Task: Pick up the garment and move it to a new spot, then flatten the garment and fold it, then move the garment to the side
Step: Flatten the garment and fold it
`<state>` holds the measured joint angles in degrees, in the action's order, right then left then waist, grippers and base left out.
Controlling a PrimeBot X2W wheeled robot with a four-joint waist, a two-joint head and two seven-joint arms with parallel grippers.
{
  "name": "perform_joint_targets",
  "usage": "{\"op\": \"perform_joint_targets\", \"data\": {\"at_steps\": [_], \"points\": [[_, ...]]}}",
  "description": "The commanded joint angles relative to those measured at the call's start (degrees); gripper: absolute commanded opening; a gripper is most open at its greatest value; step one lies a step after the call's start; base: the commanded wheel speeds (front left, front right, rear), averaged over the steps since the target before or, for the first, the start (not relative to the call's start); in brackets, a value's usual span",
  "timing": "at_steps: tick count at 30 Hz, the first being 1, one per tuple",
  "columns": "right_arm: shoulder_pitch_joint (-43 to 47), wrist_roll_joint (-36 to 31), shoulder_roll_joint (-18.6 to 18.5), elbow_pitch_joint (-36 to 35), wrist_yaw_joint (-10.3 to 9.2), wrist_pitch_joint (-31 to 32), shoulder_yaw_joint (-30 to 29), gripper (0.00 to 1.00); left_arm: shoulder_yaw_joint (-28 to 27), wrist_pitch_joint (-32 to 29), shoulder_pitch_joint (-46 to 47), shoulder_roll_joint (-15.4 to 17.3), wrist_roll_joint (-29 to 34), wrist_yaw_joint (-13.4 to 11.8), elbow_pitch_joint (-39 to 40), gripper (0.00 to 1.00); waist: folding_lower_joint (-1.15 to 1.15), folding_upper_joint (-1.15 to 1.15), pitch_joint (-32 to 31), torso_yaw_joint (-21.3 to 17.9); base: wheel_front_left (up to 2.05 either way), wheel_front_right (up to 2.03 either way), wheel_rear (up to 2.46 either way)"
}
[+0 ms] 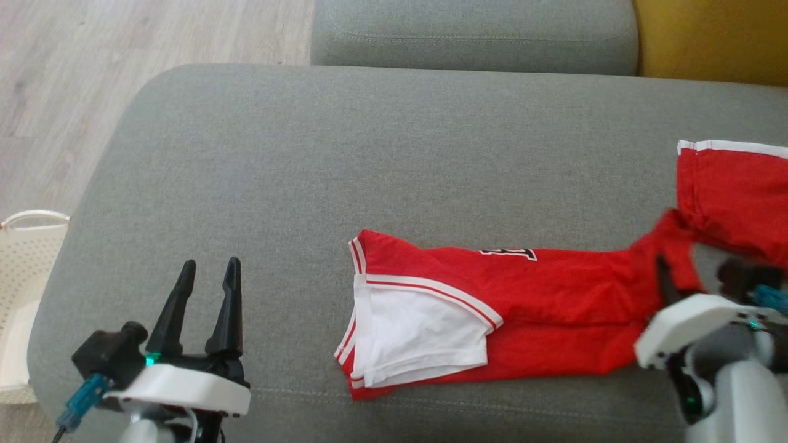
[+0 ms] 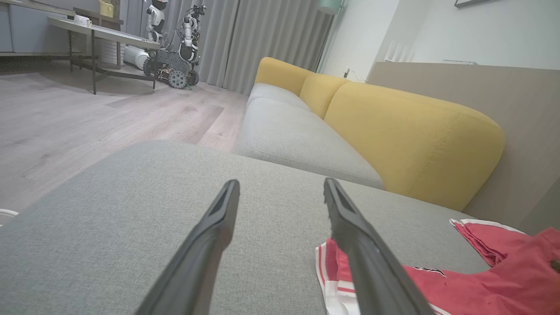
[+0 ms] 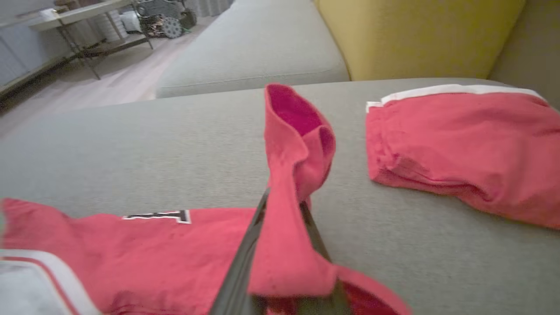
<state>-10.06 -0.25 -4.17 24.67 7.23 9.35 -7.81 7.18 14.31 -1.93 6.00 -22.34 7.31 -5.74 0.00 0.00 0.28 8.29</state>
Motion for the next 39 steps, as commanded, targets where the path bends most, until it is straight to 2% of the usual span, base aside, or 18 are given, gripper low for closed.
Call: {"op": "perform_joint_targets", "data": {"at_steps": [1, 7, 10, 16, 23, 29, 39], "points": [[-0.5, 2.6, 0.5, -5.7, 0.25, 1.9, 4.7, 0.00, -2.0, 0.7, 1.8, -0.2, 0.2, 0.2, 1.6, 1.00, 0.00, 0.00, -0.2, -0.1, 0.00, 0.00, 0.00], [1.0, 8.2, 1.2, -13.2, 0.25, 6.2, 12.8, 0.00, -1.5, 0.7, 1.9, -0.5, 0.2, 0.2, 1.4, 1.00, 0.00, 0.00, -0.5, 0.3, 0.00, 0.00, 0.00], [1.1, 15.0, 1.3, -16.6, 0.25, 7.5, 19.0, 0.00, -1.2, 0.7, 2.0, -0.7, 0.0, 0.2, 1.2, 1.00, 0.00, 0.00, -0.6, 1.0, 0.00, 0.00, 0.00], [-0.2, 23.4, 1.3, -16.0, 0.25, 6.3, 25.5, 0.00, -0.8, 0.7, 2.1, -1.0, -0.2, 0.2, 1.0, 1.00, 0.00, 0.00, -0.5, 2.7, 0.00, 0.00, 0.00], [-4.1, 31.0, 1.3, -8.3, 0.25, 1.1, 30.3, 0.00, 0.2, 0.7, 2.5, -1.3, -0.6, 0.2, 0.5, 1.00, 0.00, 0.00, 0.7, 5.4, 0.00, 0.00, 0.00], [-7.5, 38.7, 1.3, 1.1, 0.25, -4.4, 33.9, 0.00, 0.9, 0.7, 3.2, -1.5, -0.9, 0.2, 0.0, 1.00, 0.00, 0.00, 2.1, 7.4, 0.00, 0.00, 0.00], [-13.0, 51.1, 1.3, 13.5, 0.25, -12.7, 43.3, 0.00, 1.6, 0.7, 4.3, -1.7, -1.4, 0.2, -0.5, 1.00, 0.00, 0.00, 4.4, 9.5, 0.00, 0.00, 0.00]]}}
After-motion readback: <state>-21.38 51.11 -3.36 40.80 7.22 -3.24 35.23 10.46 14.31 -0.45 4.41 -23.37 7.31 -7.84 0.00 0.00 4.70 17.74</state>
